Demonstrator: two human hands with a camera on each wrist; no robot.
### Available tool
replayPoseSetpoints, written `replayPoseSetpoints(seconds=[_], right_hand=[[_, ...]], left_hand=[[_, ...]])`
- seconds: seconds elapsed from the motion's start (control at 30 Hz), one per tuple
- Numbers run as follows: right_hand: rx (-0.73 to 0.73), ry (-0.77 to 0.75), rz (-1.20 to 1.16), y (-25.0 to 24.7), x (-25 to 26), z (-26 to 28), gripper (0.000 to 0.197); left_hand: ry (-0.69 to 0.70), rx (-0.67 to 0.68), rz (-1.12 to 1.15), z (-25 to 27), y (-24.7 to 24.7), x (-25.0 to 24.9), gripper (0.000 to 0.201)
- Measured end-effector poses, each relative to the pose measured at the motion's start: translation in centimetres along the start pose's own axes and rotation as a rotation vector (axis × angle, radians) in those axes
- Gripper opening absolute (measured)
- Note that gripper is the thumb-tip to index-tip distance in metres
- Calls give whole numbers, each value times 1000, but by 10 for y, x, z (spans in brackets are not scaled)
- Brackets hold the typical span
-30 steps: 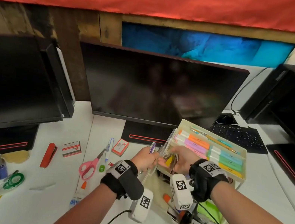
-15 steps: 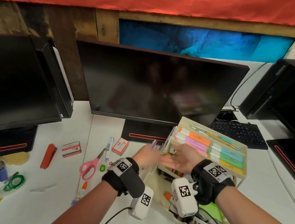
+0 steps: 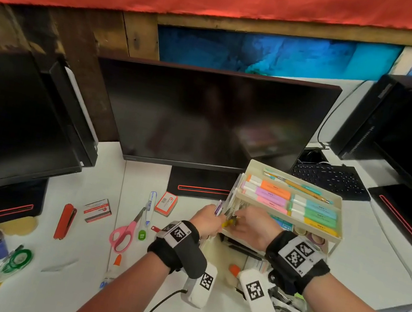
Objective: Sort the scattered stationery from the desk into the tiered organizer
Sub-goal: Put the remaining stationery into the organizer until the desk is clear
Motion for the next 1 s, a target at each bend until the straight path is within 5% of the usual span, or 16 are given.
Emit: replayPoseSetpoints(seconds=[0.2, 0.4, 0.77, 0.9, 1.0], right_hand=[[-171, -66, 268, -5, -9, -9, 14], [-77, -69, 81, -3, -10, -11, 14], [-64, -190, 181, -20, -5, -6, 21], [-96, -259, 279, -30, -5, -1, 23], [-58, -269, 137, -30, -8, -2, 23]], left_hand=[[13, -169, -241, -2, -8, 7, 33], [-5, -94, -233, -3, 5, 11, 31], [121, -258, -351, 15, 2, -6, 28], [108, -139, -420, 5, 15, -21, 33], [30, -19, -418, -1, 26, -29, 34]])
Point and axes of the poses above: each hand's wrist, its own z-axis away from the middle knuckle, its own y-axis out of the palm, x = y × z, the point moved 6 cm from there along -z, towards the middle knuckle, and after that the axes turned 4 degrees about z, right-handed, at the moved point
